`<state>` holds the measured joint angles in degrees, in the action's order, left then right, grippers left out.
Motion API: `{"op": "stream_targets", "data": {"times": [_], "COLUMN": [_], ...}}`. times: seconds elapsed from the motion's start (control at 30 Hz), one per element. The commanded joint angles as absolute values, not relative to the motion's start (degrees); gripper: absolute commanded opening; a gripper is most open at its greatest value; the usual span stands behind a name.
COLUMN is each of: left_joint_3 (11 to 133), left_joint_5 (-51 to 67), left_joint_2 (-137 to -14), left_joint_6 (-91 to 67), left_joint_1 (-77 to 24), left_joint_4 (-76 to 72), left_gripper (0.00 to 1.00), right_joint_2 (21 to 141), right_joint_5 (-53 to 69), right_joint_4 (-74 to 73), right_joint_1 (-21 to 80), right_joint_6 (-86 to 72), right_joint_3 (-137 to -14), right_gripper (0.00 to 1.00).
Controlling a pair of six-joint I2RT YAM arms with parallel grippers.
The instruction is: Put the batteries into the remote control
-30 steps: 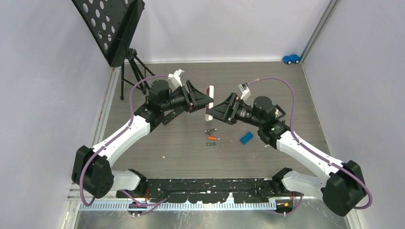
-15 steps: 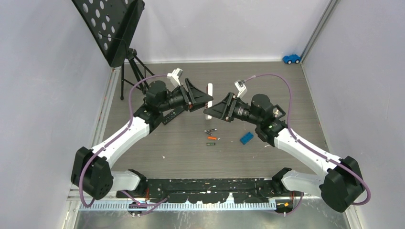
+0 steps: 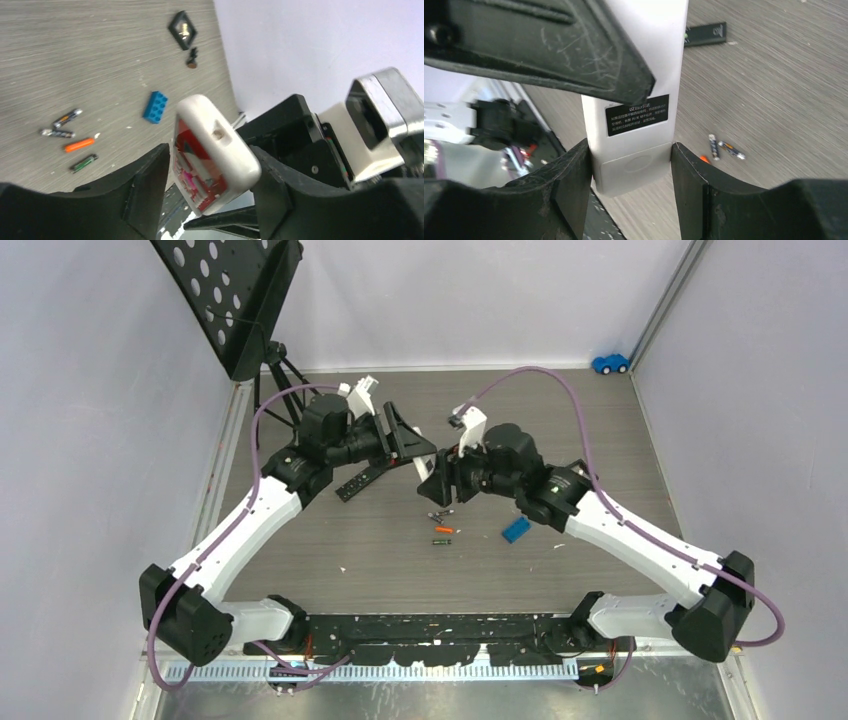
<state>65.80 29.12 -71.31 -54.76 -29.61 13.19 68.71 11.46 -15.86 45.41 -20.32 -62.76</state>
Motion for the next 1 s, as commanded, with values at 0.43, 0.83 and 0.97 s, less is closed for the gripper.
{"op": "stream_targets", "data": {"times": [0.43,0.83,0.97], "left_joint_3": [66.1,59.1,56.3], "left_joint_5": [26.2,31.3,32.2], "left_joint_2": [-70.7,-62.0,-60.3], "left_joint_6": [-49.1,-56.3,-63.7], "left_joint_1": [-28.3,-19.2,-19.1], "left_joint_4": [23.5,5.9,-3.7], "left_gripper": [0.0,0.0,0.0], "right_joint_2": [72.2,56.8,58.5], "right_joint_5": [-3.4,9.3,10.8], "right_joint_4": [-21.1,2.8,17.1], "right_joint_1": [50.3,39.4,38.8], "right_joint_6": [-8.1,-53.4,-69.5], "right_joint_3": [-66.4,-51.5,-47.4], "right_gripper": [0.65,0.96,0.93]}}
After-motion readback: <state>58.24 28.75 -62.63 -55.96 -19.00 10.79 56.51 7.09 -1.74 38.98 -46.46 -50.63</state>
